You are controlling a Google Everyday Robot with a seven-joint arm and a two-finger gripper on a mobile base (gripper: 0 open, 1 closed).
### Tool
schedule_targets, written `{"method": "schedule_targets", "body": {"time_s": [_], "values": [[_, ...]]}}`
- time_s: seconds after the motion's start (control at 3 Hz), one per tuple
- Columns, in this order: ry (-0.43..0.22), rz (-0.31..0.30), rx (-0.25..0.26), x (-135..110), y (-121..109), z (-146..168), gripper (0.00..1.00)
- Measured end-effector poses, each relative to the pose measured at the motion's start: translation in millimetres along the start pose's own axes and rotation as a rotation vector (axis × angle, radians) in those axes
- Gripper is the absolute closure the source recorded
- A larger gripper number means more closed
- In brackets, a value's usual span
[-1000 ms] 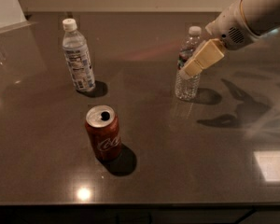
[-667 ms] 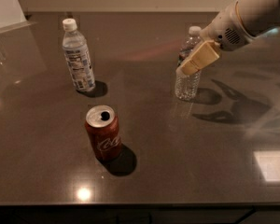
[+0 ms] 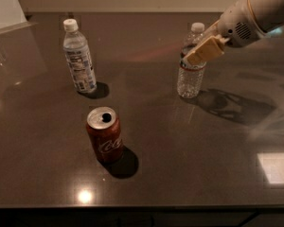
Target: Pick water bottle
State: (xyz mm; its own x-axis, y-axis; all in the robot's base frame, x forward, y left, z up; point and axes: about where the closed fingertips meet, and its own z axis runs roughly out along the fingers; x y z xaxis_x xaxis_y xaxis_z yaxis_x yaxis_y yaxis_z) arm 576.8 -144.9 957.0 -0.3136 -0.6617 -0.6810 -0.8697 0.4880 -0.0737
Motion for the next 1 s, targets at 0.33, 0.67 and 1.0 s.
{"method": "schedule_targets", "body": {"time_s": [0.33, 0.67, 1.0], "values": [[-0.04, -0.034, -0.027, -24, 8, -24, 0.88], [-0.069, -0.094, -0.051, -56, 20, -53, 1.0], [-0.076, -0.166, -0.072, -83, 35, -79, 1.0]]}}
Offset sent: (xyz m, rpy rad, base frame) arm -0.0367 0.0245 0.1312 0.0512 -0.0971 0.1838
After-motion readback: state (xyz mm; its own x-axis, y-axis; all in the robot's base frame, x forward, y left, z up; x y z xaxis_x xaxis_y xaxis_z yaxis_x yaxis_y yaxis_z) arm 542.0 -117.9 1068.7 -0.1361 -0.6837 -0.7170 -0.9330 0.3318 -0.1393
